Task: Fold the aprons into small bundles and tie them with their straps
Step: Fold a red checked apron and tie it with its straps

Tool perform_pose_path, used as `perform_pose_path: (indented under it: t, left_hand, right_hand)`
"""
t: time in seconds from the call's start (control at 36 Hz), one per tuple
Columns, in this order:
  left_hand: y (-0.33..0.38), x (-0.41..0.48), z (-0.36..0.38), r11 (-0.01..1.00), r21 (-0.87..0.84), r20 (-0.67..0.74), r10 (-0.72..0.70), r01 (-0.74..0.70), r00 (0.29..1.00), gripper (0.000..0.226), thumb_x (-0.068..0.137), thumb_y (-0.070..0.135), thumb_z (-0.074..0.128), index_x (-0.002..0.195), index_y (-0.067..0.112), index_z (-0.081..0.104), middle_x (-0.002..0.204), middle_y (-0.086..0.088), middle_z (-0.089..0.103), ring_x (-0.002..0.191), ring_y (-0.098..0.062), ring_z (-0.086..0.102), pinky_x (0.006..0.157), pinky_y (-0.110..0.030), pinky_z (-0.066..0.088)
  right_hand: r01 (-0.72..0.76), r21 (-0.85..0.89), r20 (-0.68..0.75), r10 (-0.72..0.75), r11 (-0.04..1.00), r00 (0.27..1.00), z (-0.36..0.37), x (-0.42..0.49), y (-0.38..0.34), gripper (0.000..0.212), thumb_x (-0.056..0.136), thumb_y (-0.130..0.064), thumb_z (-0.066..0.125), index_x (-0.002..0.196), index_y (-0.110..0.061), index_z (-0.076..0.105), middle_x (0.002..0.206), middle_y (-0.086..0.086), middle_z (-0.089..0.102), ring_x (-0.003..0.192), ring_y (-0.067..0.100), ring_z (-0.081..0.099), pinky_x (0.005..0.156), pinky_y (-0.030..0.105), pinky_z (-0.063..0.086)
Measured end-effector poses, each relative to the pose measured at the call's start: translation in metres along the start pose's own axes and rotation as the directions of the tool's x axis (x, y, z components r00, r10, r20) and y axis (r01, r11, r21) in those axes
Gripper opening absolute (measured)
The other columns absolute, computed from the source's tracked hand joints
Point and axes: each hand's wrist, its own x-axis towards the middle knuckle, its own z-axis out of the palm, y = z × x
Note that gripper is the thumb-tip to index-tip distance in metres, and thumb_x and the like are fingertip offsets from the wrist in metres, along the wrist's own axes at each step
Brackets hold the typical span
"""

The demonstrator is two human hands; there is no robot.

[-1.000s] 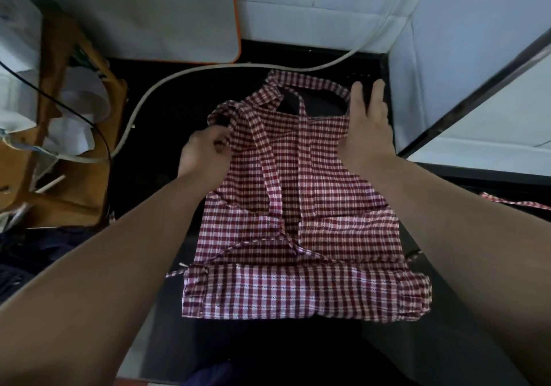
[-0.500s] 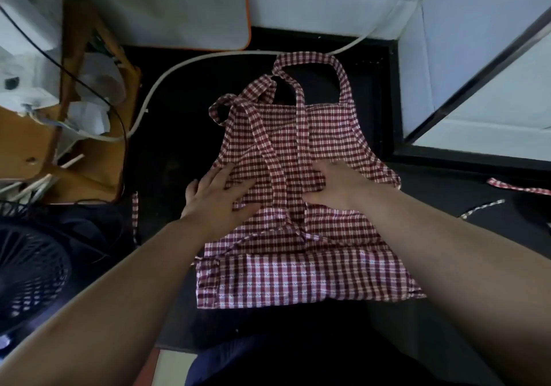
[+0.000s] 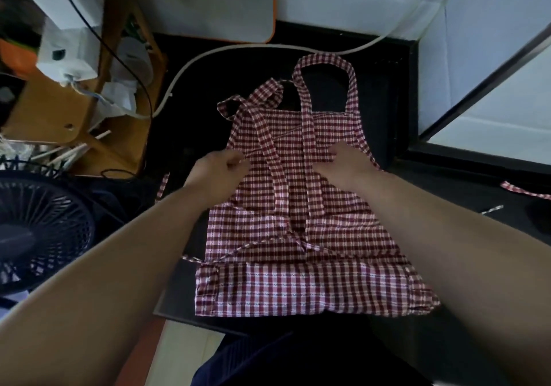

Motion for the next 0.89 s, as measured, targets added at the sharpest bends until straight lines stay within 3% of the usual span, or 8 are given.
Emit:
perform_pose_path:
  t: [0.11, 0.22, 0.33, 0.44, 0.61, 0.69, 0.78, 0.89]
  left_hand:
    - [0.030, 0.038, -0.006, 0.880, -0.439, 0.033, -0.187, 0.183, 0.982, 0.037, 0.093, 0.055, 0.048, 0.101, 0.025, 0.067, 0.109, -0.003, 0.069, 0.100, -0.024, 0.065, 0.092, -0.038, 0.052]
    - [0.049, 0.075, -0.014, 0.551, -0.776, 0.172, -0.281, 0.305, 0.944, 0.047, 0.089, 0.053, 0.059, 0.118, 0.017, 0.065, 0.110, -0.006, 0.070, 0.100, -0.022, 0.065, 0.090, -0.036, 0.053]
    - [0.060, 0.105, -0.017, 0.359, -0.883, 0.188, -0.322, 0.303, 0.928, 0.014, 0.092, 0.024, 0.065, 0.102, 0.015, 0.068, 0.098, -0.007, 0.070, 0.087, -0.020, 0.067, 0.061, -0.024, 0.056]
    - [0.064, 0.125, -0.014, 0.432, -0.860, 0.163, -0.275, 0.273, 0.947, 0.007, 0.089, 0.006, 0.064, 0.094, 0.005, 0.068, 0.090, -0.010, 0.070, 0.075, -0.017, 0.067, 0.069, -0.028, 0.057]
    - [0.081, 0.132, -0.026, 0.629, -0.773, 0.054, -0.073, 0.088, 0.996, 0.024, 0.086, 0.006, 0.057, 0.075, 0.017, 0.075, 0.082, -0.001, 0.074, 0.087, -0.021, 0.068, 0.082, -0.034, 0.055]
    - [0.092, 0.132, -0.039, 0.492, -0.870, 0.069, 0.025, 0.048, 0.997, 0.026, 0.092, 0.008, 0.053, 0.073, 0.011, 0.071, 0.067, 0.004, 0.070, 0.076, -0.013, 0.064, 0.078, -0.026, 0.050]
    - [0.107, 0.132, -0.045, 0.360, -0.932, 0.070, 0.048, 0.048, 0.996, 0.021, 0.096, 0.011, 0.049, 0.081, 0.008, 0.064, 0.066, 0.004, 0.068, 0.074, -0.010, 0.063, 0.072, -0.020, 0.050]
    - [0.105, 0.137, -0.040, 0.676, -0.724, -0.105, 0.085, -0.135, 0.991, 0.034, 0.093, 0.028, 0.060, 0.063, 0.020, 0.073, 0.068, 0.004, 0.071, 0.073, -0.009, 0.067, 0.076, -0.022, 0.052]
  right_hand:
    - [0.003, 0.102, -0.079, 0.005, 0.995, 0.997, -0.021, 0.021, -0.010, 0.050, 0.097, -0.032, 0.052, 0.136, -0.003, 0.044, 0.130, 0.011, 0.055, 0.109, 0.023, 0.054, 0.084, 0.024, 0.040]
    - [0.035, 0.114, -0.138, -0.019, 0.993, 0.990, -0.037, 0.048, -0.022, 0.040, 0.097, -0.030, 0.052, 0.119, 0.003, 0.057, 0.100, 0.012, 0.061, 0.089, 0.023, 0.059, 0.072, 0.027, 0.046]
    - [0.016, 0.138, -0.086, -0.004, 0.990, 0.996, -0.042, 0.087, -0.030, 0.059, 0.095, -0.040, 0.055, 0.142, -0.008, 0.039, 0.143, 0.009, 0.044, 0.126, 0.025, 0.047, 0.102, 0.027, 0.041]
    - [-0.022, 0.250, -0.040, 0.033, 0.968, 0.999, -0.031, 0.110, -0.036, 0.083, 0.087, -0.045, 0.064, 0.150, -0.008, 0.024, 0.147, 0.011, 0.040, 0.127, 0.027, 0.046, 0.100, 0.031, 0.041]
    - [-0.079, 0.242, -0.012, 0.084, 0.967, 0.996, -0.023, 0.115, -0.043, 0.037, 0.091, -0.017, 0.063, 0.123, 0.000, 0.056, 0.111, 0.012, 0.061, 0.102, 0.027, 0.060, 0.081, 0.030, 0.052]
    - [-0.088, 0.552, 0.001, 0.104, 0.829, 0.995, -0.033, 0.110, -0.047, 0.030, 0.088, -0.003, 0.060, 0.117, 0.002, 0.059, 0.111, 0.017, 0.065, 0.100, 0.031, 0.063, 0.084, 0.041, 0.056]
    - [-0.010, 0.783, -0.045, 0.072, 0.622, 0.996, -0.051, 0.105, -0.046, 0.011, 0.083, 0.002, 0.065, 0.087, -0.008, 0.063, 0.074, 0.009, 0.066, 0.070, 0.024, 0.066, 0.054, 0.029, 0.056]
    - [0.188, 0.883, -0.209, 0.002, 0.430, 0.978, -0.072, 0.102, -0.046, 0.008, 0.077, 0.002, 0.070, 0.079, -0.003, 0.064, 0.067, 0.011, 0.070, 0.063, 0.023, 0.070, 0.059, 0.033, 0.058]
